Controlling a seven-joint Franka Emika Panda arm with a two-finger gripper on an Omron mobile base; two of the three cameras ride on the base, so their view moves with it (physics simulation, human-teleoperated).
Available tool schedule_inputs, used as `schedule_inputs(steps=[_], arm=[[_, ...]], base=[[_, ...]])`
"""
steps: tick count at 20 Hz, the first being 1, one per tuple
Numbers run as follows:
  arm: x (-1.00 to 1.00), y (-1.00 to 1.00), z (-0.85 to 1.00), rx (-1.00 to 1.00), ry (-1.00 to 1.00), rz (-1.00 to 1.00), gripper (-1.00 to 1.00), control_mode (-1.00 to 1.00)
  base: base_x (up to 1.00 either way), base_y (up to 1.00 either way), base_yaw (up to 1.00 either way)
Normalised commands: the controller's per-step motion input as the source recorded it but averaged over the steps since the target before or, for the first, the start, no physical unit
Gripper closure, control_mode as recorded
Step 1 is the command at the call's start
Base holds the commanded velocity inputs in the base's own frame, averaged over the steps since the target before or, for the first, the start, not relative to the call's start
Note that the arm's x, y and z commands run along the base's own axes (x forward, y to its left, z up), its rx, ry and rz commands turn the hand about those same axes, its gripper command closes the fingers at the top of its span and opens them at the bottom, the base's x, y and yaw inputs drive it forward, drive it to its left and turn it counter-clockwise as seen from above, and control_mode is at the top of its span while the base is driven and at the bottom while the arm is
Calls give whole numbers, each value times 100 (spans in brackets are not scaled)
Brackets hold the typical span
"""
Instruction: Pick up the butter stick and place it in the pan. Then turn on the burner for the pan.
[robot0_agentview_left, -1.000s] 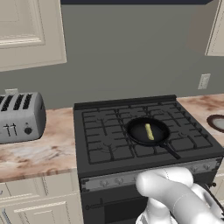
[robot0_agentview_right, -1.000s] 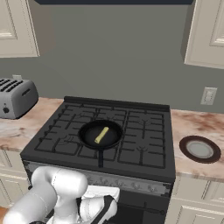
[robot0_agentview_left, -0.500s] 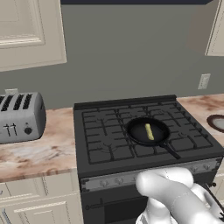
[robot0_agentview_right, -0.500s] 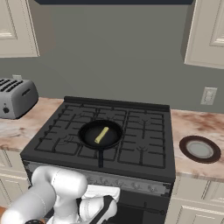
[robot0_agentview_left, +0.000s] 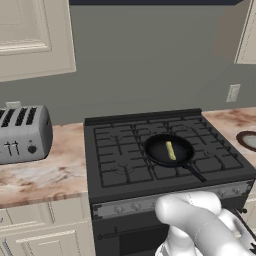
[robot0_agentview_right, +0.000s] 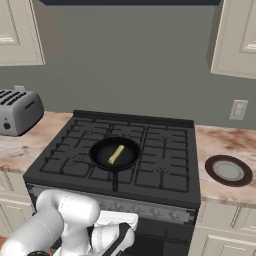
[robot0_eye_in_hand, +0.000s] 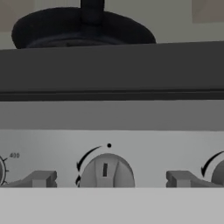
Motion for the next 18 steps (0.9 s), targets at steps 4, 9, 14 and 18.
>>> schedule_inputs(steps=[4, 9, 14, 18], arm=[[18, 1, 6, 0, 0, 0, -100, -100], [19, 6, 1, 0, 0, 0, -100, -100], [10, 18, 0, 0, 0, 0, -100, -100], [3, 31, 0, 0, 0, 0, -100, -100]], base=[[0, 0, 0], [0, 0, 0], [0, 0, 0], [0, 0, 0]])
